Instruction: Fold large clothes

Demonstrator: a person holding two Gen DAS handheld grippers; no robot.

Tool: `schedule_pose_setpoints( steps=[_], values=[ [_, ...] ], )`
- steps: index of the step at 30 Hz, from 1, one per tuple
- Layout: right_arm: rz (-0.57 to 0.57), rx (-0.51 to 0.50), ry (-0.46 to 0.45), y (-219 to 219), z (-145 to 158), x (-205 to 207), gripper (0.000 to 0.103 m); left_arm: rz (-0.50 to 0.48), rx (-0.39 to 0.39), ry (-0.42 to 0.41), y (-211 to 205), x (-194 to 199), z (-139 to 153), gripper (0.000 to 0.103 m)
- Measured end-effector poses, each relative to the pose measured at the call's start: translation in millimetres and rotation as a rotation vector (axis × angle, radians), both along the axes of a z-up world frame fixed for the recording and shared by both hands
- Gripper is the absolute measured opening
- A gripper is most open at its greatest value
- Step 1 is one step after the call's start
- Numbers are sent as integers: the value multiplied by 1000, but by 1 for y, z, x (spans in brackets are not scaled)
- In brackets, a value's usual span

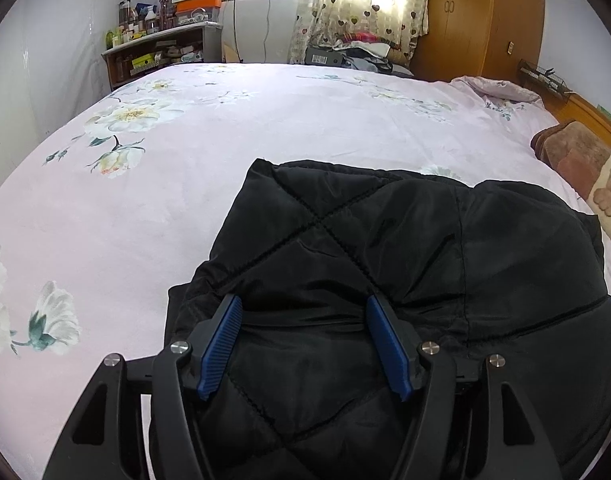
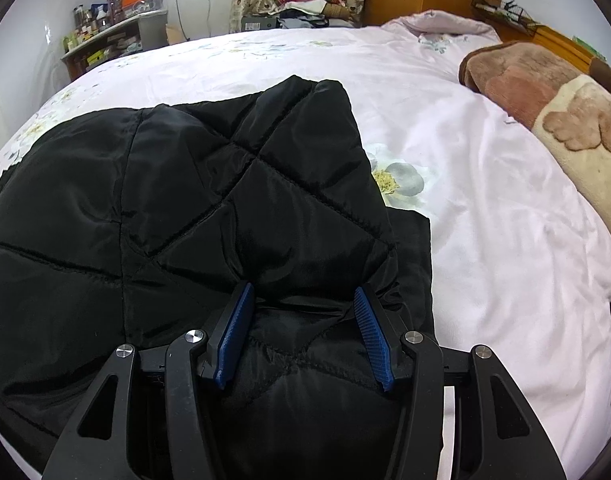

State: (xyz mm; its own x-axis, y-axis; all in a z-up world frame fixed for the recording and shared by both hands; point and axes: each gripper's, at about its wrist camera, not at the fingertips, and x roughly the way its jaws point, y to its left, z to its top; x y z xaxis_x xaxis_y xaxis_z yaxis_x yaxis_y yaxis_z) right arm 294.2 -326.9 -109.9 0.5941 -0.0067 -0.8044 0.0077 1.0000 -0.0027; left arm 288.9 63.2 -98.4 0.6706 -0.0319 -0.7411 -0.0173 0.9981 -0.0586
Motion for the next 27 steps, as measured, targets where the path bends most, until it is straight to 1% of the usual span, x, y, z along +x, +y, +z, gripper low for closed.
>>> schedule_pose_setpoints(
  steps=[3,5,6,8,10,12,13,14,15,17,20,23,26,27],
  values=[
    [-16,28,18,-6,10,1,53,-8,13,32,0,2,16,67],
    [-34,33,16,-7,26,-4,53,-20,-5,-1,3,-5,33,66],
    [-35,54,-6,-8,35,-9,53,-26,-22,-24,6,-10,42,66],
    [-16,87,-48,-9,49,-18,53,-31,-37,-48,11,-16,49,66],
    [-10,85,-43,-8,47,-20,53,-31,-31,-34,13,-11,45,66],
    [-14,81,-12,-10,36,-15,53,-13,-3,17,15,1,30,67],
    [-15,83,14,-12,28,-10,53,-15,-24,43,17,5,24,68],
    [-15,99,36,-14,25,-6,53,-11,-32,50,19,6,23,68],
    [-18,100,34,-14,28,-5,53,-9,-25,43,19,5,27,68],
    [-1,83,-14,-12,44,-11,53,-14,-29,-5,21,-6,43,67],
    [12,118,-39,-19,53,-24,54,3,-59,-53,35,-28,56,67],
    [-8,139,-34,-33,49,-38,58,48,-86,-33,57,-43,50,67],
    [-32,169,11,-46,33,-50,59,61,-130,22,74,-56,32,67],
    [-42,183,20,-50,27,-53,61,59,-131,37,75,-60,26,67]
  ],
)
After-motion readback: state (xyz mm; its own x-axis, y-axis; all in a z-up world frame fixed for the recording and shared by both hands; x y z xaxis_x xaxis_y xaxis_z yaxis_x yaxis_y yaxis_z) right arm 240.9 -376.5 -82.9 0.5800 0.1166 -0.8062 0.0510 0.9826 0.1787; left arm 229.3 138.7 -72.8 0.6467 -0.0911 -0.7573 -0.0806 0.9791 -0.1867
